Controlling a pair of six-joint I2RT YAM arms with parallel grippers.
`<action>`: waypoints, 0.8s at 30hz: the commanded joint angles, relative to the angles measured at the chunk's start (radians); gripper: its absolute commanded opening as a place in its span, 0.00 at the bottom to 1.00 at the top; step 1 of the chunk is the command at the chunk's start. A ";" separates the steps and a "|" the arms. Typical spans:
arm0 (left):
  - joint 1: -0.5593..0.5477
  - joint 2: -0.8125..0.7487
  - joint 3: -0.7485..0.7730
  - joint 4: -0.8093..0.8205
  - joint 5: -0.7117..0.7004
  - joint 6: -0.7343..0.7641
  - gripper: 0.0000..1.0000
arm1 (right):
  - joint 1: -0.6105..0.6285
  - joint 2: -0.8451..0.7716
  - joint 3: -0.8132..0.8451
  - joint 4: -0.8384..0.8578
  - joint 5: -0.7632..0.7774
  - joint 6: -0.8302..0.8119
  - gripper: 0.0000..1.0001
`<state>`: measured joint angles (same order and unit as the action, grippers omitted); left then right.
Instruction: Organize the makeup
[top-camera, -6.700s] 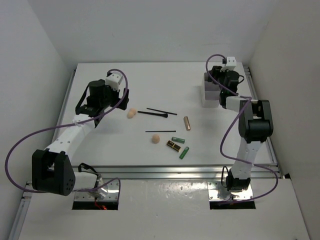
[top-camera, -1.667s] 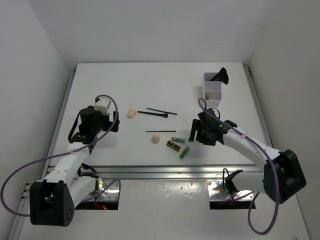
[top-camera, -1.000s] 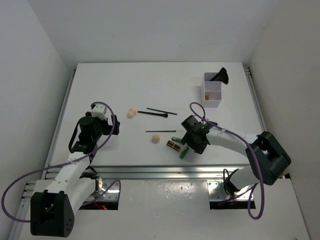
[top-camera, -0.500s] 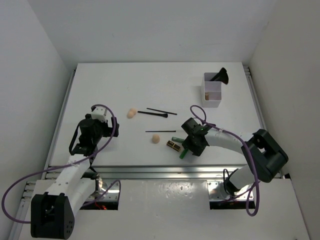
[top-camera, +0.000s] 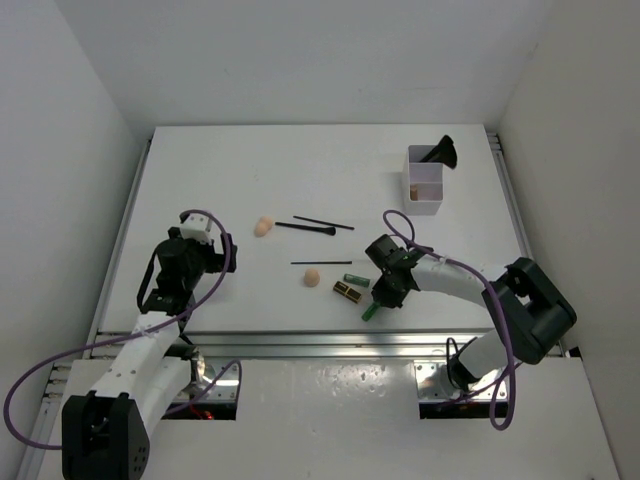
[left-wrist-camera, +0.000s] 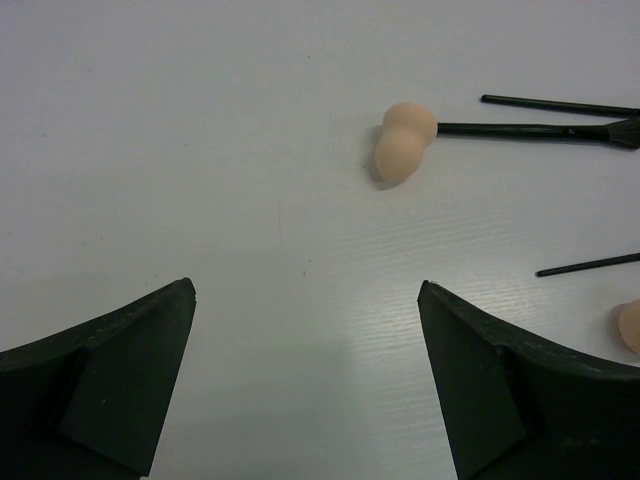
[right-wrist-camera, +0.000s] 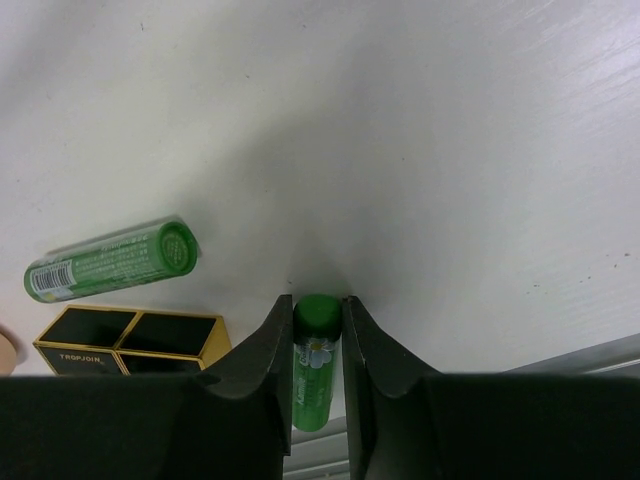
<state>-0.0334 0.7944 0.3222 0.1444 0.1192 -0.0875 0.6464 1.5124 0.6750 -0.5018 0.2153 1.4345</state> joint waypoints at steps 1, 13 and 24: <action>0.009 -0.015 -0.005 0.043 -0.006 -0.011 1.00 | -0.008 0.011 -0.020 -0.058 0.050 -0.025 0.06; 0.018 0.005 -0.005 0.034 -0.006 -0.001 1.00 | -0.022 -0.228 0.060 -0.008 0.248 -0.585 0.00; 0.027 0.092 0.112 -0.066 0.034 0.095 0.99 | -0.266 -0.179 0.290 0.478 0.193 -1.141 0.00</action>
<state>-0.0177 0.8696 0.3622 0.0891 0.1276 -0.0402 0.4355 1.2907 0.9024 -0.2470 0.4271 0.4995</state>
